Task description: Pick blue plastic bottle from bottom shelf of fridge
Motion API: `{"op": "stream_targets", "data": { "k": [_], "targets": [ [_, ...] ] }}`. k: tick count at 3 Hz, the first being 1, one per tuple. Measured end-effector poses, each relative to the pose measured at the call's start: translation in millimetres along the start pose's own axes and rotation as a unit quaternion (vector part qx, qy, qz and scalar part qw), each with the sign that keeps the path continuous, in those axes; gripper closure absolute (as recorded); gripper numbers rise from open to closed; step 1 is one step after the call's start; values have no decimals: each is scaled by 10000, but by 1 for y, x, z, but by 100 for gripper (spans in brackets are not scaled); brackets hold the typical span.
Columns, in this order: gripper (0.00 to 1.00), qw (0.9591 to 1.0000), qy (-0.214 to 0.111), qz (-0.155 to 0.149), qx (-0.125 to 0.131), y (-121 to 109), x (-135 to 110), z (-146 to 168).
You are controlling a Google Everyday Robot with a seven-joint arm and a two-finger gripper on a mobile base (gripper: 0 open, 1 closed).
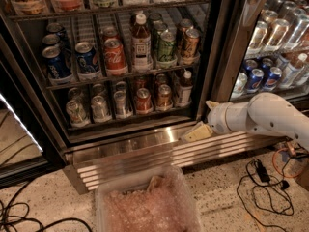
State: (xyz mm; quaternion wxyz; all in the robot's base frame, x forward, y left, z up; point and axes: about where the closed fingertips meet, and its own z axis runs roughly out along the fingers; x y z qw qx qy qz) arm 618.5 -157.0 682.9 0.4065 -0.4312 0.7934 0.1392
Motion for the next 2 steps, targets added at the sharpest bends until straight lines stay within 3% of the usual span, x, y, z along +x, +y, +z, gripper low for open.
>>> {"op": "stream_targets", "data": {
  "k": [2],
  "targets": [
    [0,9984,-399,388,-22,7,21,74]
  ]
}}
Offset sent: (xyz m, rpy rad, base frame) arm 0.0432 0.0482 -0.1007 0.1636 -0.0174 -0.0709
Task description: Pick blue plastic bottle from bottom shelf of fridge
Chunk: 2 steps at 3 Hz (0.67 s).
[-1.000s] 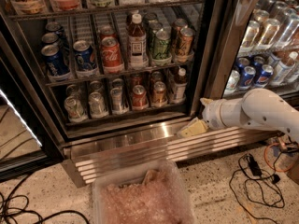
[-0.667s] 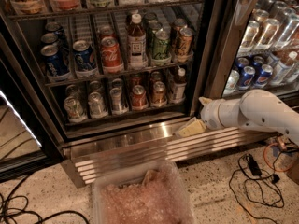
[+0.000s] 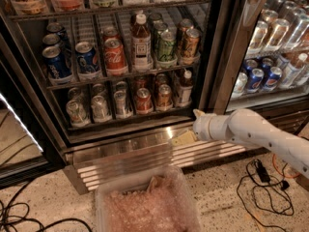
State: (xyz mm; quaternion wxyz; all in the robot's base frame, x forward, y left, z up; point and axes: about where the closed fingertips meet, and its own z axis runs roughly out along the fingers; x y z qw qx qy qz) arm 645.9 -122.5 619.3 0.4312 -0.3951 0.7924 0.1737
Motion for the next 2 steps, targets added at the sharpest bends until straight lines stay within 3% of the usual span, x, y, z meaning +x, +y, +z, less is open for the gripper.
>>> {"op": "stream_targets", "data": {
  "k": [1,2],
  "targets": [
    [0,9990,-318,208,219,6,12,21],
    [0,9953,-672,460,528,26,11,31]
  ]
}}
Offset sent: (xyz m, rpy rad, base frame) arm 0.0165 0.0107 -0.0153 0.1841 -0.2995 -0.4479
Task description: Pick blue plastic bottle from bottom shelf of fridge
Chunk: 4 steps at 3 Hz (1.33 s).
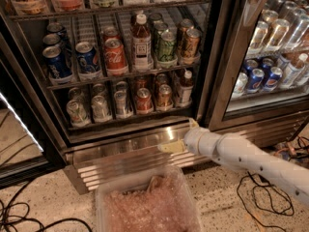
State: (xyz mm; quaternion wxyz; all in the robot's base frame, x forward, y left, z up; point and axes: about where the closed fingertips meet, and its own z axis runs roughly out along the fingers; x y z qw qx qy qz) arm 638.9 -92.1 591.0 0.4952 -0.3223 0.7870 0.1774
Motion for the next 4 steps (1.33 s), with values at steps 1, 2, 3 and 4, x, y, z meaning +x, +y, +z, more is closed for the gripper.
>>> {"op": "stream_targets", "data": {
  "k": [1,2,3,4],
  "targets": [
    [0,9994,-140,-10,310,-11,-8,2],
    [0,9994,-142,-9,310,-11,-8,2],
    [0,9985,-344,53,417,-13,-12,8],
    [0,9956,-640,31,687,-27,-27,21]
  ]
}}
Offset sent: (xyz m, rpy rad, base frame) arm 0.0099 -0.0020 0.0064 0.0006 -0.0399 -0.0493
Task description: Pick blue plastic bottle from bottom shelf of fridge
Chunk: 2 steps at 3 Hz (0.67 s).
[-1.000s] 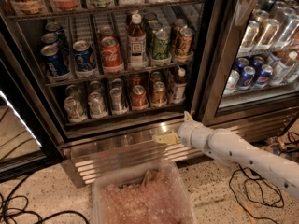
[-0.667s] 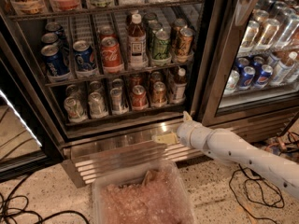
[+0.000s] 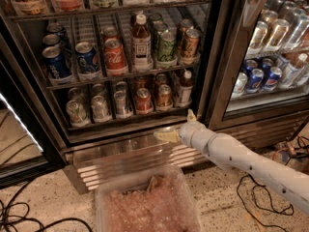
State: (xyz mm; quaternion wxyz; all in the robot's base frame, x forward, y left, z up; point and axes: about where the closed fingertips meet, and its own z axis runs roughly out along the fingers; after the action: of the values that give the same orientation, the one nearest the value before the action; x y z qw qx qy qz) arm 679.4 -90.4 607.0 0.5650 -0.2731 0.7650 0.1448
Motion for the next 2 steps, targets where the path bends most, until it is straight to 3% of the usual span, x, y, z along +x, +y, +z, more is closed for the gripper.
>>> {"op": "stream_targets", "data": {
  "k": [2],
  "targets": [
    [0,9968,-446,-88,650,-28,-6,27]
  ]
}}
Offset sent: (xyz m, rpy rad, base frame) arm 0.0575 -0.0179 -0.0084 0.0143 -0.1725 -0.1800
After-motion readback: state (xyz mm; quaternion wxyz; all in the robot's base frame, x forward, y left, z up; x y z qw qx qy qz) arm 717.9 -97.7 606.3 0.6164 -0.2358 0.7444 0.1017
